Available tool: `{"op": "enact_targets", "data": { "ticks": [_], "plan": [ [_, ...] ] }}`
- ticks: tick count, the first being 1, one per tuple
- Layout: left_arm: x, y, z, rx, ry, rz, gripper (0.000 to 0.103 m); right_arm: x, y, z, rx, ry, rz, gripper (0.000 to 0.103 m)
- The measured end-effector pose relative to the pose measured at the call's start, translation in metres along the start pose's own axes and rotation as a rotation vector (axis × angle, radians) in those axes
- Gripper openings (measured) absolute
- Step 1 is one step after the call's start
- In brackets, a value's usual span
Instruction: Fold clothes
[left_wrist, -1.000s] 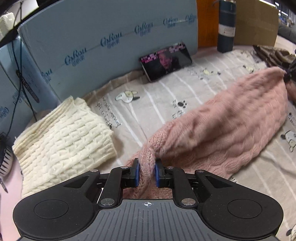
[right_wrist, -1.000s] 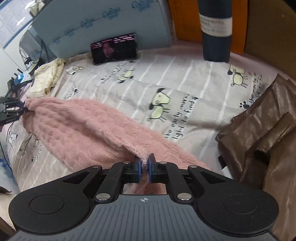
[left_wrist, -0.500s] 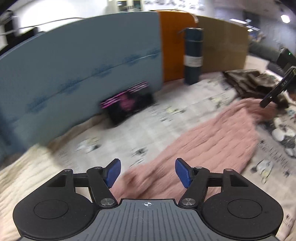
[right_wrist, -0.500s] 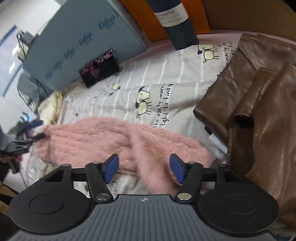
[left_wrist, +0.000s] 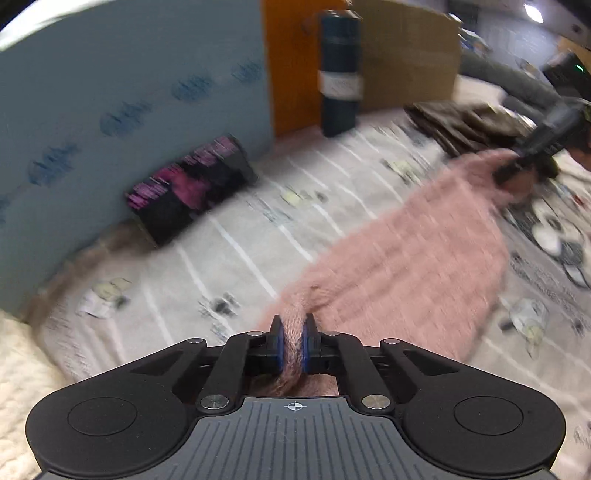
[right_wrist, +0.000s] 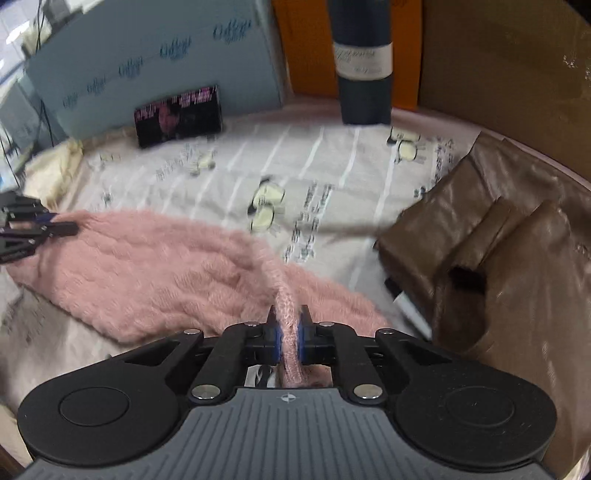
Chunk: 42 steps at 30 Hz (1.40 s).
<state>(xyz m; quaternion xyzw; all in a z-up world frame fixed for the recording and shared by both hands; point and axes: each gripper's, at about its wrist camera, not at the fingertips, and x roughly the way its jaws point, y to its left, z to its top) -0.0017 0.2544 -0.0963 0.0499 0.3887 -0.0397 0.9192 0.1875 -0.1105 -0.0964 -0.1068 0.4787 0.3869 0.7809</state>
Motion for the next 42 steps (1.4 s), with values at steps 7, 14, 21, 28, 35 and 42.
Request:
{"op": "enact_targets", "data": {
  "ticks": [7, 14, 21, 28, 35, 42],
  "plan": [
    [0.024, -0.007, 0.004, 0.017, 0.035, 0.064, 0.011, 0.034, -0.021, 0.027, -0.092, 0.199, -0.037, 0.013],
    [0.010, -0.016, 0.008, 0.000, -0.054, 0.198, 0.071, 0.032, -0.001, 0.034, -0.108, 0.069, -0.138, 0.053],
    [-0.015, -0.024, 0.006, -0.097, -0.113, 0.219, 0.081, -0.010, 0.023, 0.016, 0.188, -0.171, -0.109, 0.076],
    [-0.033, -0.037, -0.017, -0.213, -0.077, 0.182, 0.081, -0.005, 0.019, -0.062, 0.853, -0.240, 0.101, 0.082],
    [-0.052, -0.042, -0.028, -0.246, -0.067, 0.204, 0.081, 0.021, 0.010, -0.085, 1.067, -0.350, 0.070, 0.083],
    [-0.071, -0.041, -0.043, -0.278, -0.069, 0.257, 0.081, 0.027, 0.005, -0.068, 1.099, -0.485, -0.076, 0.076]
  ]
}}
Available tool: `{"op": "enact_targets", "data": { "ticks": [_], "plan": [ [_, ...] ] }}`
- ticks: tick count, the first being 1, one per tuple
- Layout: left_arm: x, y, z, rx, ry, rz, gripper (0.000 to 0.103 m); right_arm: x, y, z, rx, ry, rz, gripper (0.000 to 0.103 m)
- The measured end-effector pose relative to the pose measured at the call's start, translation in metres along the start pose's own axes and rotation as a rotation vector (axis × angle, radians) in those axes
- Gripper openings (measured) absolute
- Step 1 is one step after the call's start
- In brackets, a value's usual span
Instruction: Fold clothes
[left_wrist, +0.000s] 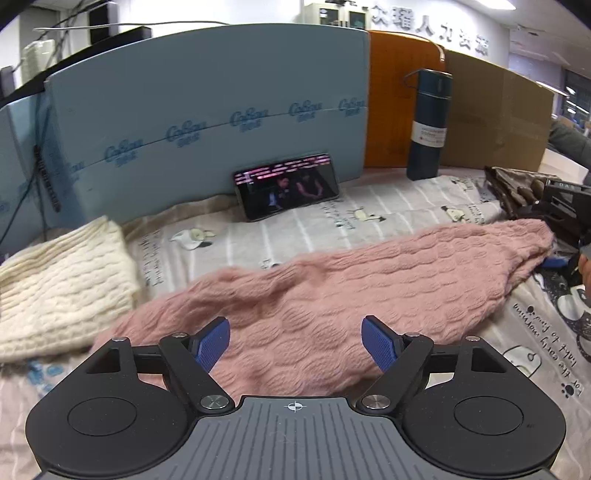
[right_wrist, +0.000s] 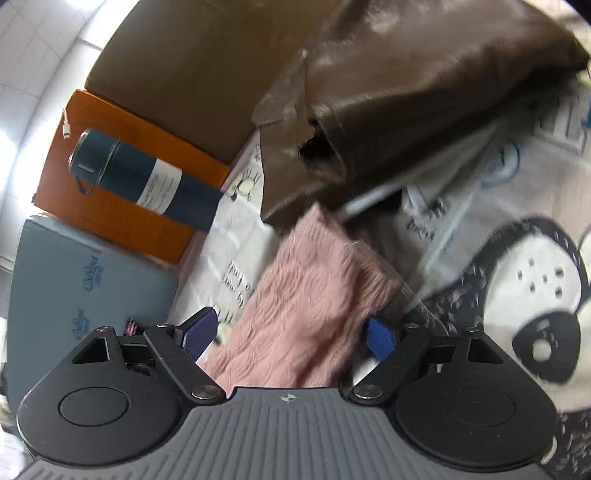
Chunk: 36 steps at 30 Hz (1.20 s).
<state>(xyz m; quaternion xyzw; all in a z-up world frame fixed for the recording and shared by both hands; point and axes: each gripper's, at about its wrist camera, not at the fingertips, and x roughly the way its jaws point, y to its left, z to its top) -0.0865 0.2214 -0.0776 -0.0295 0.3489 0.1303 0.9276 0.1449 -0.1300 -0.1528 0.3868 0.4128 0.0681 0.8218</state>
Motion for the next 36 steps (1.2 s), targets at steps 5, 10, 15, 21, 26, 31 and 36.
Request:
{"op": "enact_targets", "data": {
  "ticks": [5, 10, 15, 21, 26, 31, 36],
  "plan": [
    [-0.007, 0.012, -0.009, -0.045, -0.016, 0.034, 0.081, 0.002, 0.016, -0.006, -0.100, -0.080, -0.163, 0.020],
    [-0.008, 0.028, -0.016, -0.060, -0.033, 0.075, 0.081, -0.029, 0.030, -0.016, -0.167, -0.151, -0.096, 0.015],
    [-0.006, 0.046, -0.016, -0.106, -0.053, 0.093, 0.081, -0.080, 0.044, -0.012, -0.265, -0.163, 0.047, 0.014],
    [0.008, 0.043, -0.003, -0.047, -0.086, 0.079, 0.081, -0.100, 0.034, -0.003, -0.269, -0.202, -0.030, 0.014],
    [0.045, 0.009, 0.011, 0.073, -0.080, 0.010, 0.081, -0.091, 0.027, -0.011, -0.278, -0.195, -0.080, 0.014],
    [0.082, -0.006, 0.012, 0.136, -0.006, 0.073, 0.081, -0.092, 0.040, -0.021, -0.304, -0.168, 0.022, 0.014],
    [0.056, 0.001, 0.015, 0.080, -0.057, 0.070, 0.081, -0.094, 0.067, -0.038, -0.356, -0.103, 0.125, 0.014]
  ]
}}
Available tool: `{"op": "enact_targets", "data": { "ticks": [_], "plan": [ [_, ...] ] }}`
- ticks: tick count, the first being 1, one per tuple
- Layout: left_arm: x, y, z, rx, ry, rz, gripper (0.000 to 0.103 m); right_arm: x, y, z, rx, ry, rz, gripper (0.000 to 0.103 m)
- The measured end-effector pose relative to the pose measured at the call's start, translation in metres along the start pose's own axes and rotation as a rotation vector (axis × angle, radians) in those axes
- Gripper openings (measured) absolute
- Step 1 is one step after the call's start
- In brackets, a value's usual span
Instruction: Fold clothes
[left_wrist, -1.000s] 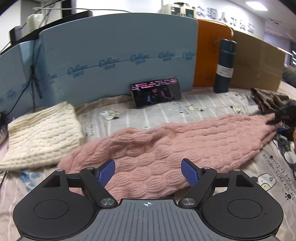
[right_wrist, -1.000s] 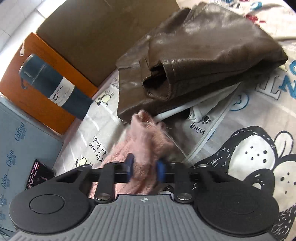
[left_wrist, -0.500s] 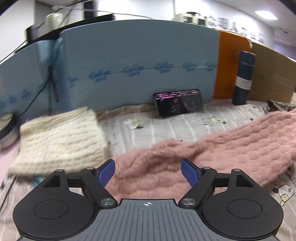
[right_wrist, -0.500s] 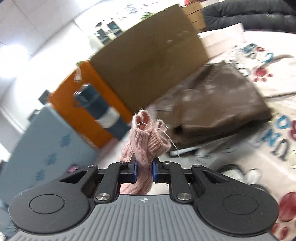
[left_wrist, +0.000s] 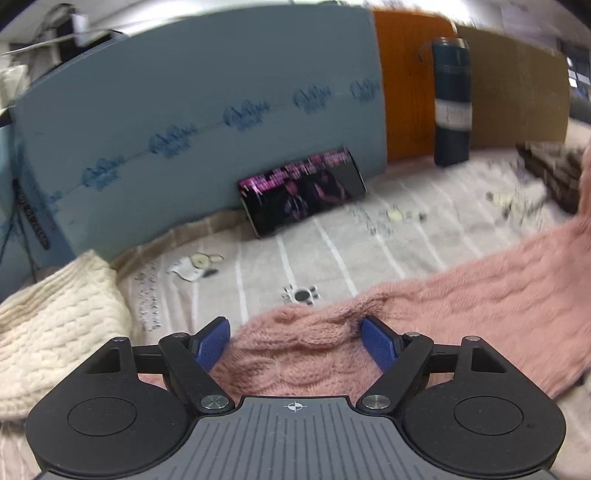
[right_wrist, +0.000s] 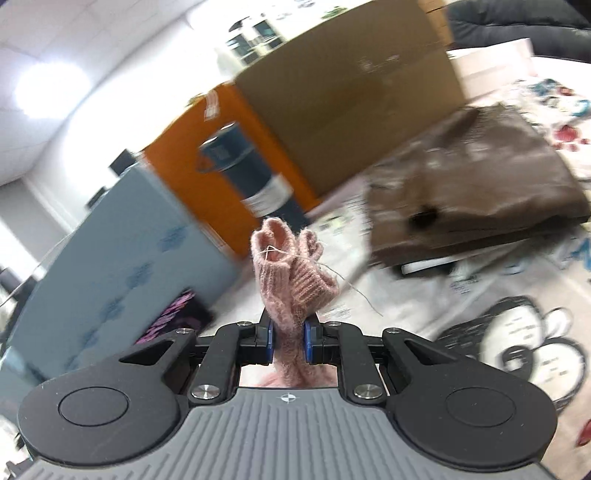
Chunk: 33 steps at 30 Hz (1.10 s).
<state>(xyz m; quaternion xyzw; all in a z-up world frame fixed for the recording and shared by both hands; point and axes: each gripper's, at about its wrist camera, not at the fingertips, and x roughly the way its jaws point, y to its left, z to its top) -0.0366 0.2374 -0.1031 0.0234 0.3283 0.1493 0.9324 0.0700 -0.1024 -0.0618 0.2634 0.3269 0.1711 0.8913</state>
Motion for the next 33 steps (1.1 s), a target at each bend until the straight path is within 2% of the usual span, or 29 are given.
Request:
{"op": "enact_targets", "data": {
  "ticks": [5, 8, 13, 15, 18, 20, 23, 25, 27, 29, 32, 33],
  "plan": [
    [-0.037, 0.017, -0.006, -0.134, -0.032, -0.066, 0.081, 0.016, 0.039, -0.019, -0.071, 0.090, 0.093, 0.014],
    [-0.048, 0.023, -0.013, -0.155, -0.018, -0.067, 0.081, 0.032, 0.058, -0.036, -0.127, 0.159, 0.115, 0.014],
    [-0.058, 0.037, -0.025, -0.184, 0.008, -0.049, 0.081, 0.057, 0.081, -0.065, -0.287, 0.242, 0.050, 0.014],
    [-0.060, 0.043, -0.029, -0.198, 0.013, -0.045, 0.081, 0.064, 0.089, -0.077, -0.357, 0.267, 0.039, 0.017],
    [-0.062, 0.050, -0.032, -0.218, 0.020, -0.041, 0.081, 0.070, 0.100, -0.095, -0.434, 0.297, 0.027, 0.032],
    [-0.062, 0.055, -0.033, -0.228, 0.019, -0.036, 0.081, 0.070, 0.107, -0.101, -0.461, 0.308, 0.059, 0.050],
    [-0.059, 0.061, -0.033, -0.244, 0.021, -0.038, 0.081, 0.074, 0.114, -0.110, -0.483, 0.337, 0.088, 0.065],
    [-0.057, 0.063, -0.033, -0.249, 0.026, -0.042, 0.081, 0.085, 0.112, -0.117, -0.456, 0.405, 0.089, 0.076],
    [-0.054, 0.065, -0.032, -0.251, 0.030, -0.047, 0.081, 0.088, 0.109, -0.118, -0.420, 0.423, 0.080, 0.076],
    [-0.054, 0.069, -0.032, -0.259, 0.023, -0.040, 0.081, 0.076, 0.110, -0.109, -0.403, 0.396, 0.108, 0.076],
    [-0.053, 0.081, -0.034, -0.295, 0.024, 0.002, 0.081, 0.049, 0.100, -0.088, -0.359, 0.282, 0.111, 0.080],
    [-0.052, 0.085, -0.035, -0.308, 0.025, 0.018, 0.082, 0.043, 0.092, -0.082, -0.331, 0.250, 0.076, 0.081]
  ]
}}
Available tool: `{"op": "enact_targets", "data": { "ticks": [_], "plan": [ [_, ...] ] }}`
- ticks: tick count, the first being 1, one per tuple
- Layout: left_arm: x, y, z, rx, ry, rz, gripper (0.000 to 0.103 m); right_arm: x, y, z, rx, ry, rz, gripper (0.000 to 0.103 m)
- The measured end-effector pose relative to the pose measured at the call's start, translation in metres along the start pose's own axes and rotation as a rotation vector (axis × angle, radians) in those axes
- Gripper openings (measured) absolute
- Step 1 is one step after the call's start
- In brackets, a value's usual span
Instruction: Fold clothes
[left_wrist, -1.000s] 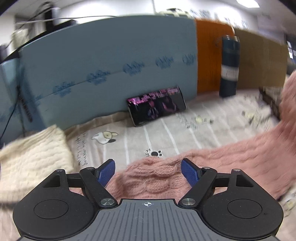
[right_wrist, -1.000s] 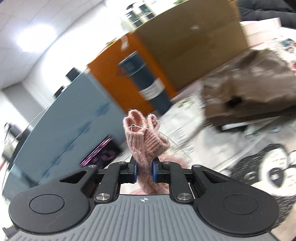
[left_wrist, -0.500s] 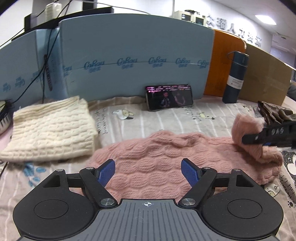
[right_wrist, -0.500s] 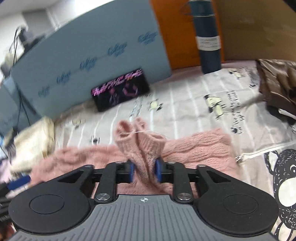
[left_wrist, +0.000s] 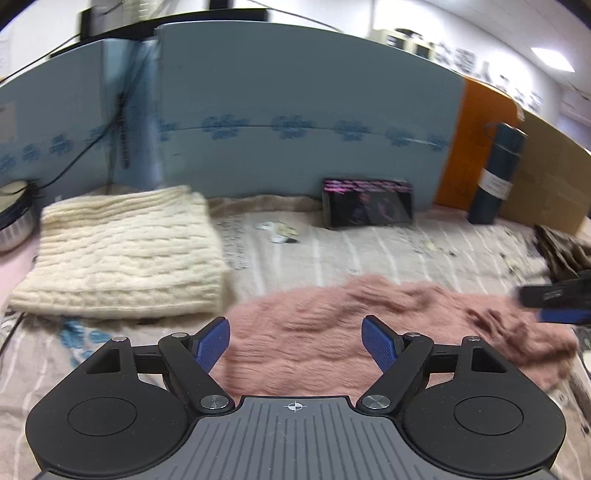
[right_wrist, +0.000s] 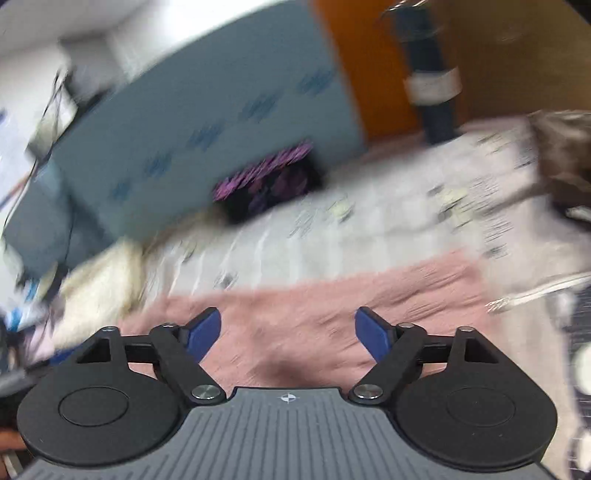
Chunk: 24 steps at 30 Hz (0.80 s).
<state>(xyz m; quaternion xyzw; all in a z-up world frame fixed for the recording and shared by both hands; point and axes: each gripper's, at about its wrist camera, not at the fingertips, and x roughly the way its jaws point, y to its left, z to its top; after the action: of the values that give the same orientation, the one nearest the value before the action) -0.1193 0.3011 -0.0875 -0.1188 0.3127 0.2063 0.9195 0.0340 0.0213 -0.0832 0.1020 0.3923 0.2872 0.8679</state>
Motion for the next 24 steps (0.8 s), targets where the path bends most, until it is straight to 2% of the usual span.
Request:
{"op": "enact_targets", "data": {
  "ticks": [3, 5, 7, 9, 11, 12, 13, 14, 15, 17, 18, 21, 24],
  "plan": [
    [0.004, 0.011, -0.002, -0.029, 0.007, 0.048, 0.082, -0.012, -0.031, -0.001, 0.096, -0.042, -0.132, 0.081],
    [0.008, 0.017, -0.006, -0.042, 0.026, 0.070, 0.082, -0.010, -0.050, -0.005, 0.146, -0.038, -0.229, 0.081],
    [0.013, 0.023, -0.011, -0.064, 0.054, 0.078, 0.082, 0.000, -0.065, -0.012, 0.197, -0.009, -0.241, 0.081],
    [0.018, 0.028, -0.015, -0.100, 0.082, 0.064, 0.080, 0.012, -0.074, -0.019, 0.248, 0.029, -0.216, 0.078],
    [0.021, 0.029, -0.019, -0.117, 0.095, 0.034, 0.080, 0.020, -0.071, -0.024, 0.265, 0.041, -0.201, 0.062],
    [0.022, 0.029, -0.021, -0.122, 0.099, 0.016, 0.077, 0.020, -0.066, -0.024, 0.245, 0.035, -0.201, 0.057],
    [0.024, 0.028, -0.023, -0.118, 0.103, 0.004, 0.072, 0.020, -0.062, -0.024, 0.225, 0.030, -0.202, 0.045],
    [0.026, 0.025, -0.025, -0.107, 0.109, -0.008, 0.058, 0.020, -0.057, -0.024, 0.204, 0.024, -0.201, 0.036],
    [0.027, 0.023, -0.026, -0.099, 0.117, -0.025, 0.042, 0.018, -0.052, -0.022, 0.177, 0.017, -0.197, 0.033],
    [0.026, 0.017, -0.027, -0.082, 0.115, -0.050, 0.029, 0.011, -0.042, -0.018, 0.102, -0.013, -0.186, 0.027],
    [0.025, 0.013, -0.027, -0.074, 0.111, -0.059, 0.026, 0.006, -0.040, -0.016, 0.075, -0.033, -0.174, 0.026],
    [0.017, 0.006, -0.024, -0.079, 0.097, -0.089, 0.025, -0.011, -0.041, -0.006, 0.039, -0.082, -0.158, 0.023],
    [0.007, -0.007, -0.017, -0.087, 0.084, -0.179, 0.026, -0.025, -0.056, 0.007, 0.037, -0.115, -0.200, 0.023]
  ]
}}
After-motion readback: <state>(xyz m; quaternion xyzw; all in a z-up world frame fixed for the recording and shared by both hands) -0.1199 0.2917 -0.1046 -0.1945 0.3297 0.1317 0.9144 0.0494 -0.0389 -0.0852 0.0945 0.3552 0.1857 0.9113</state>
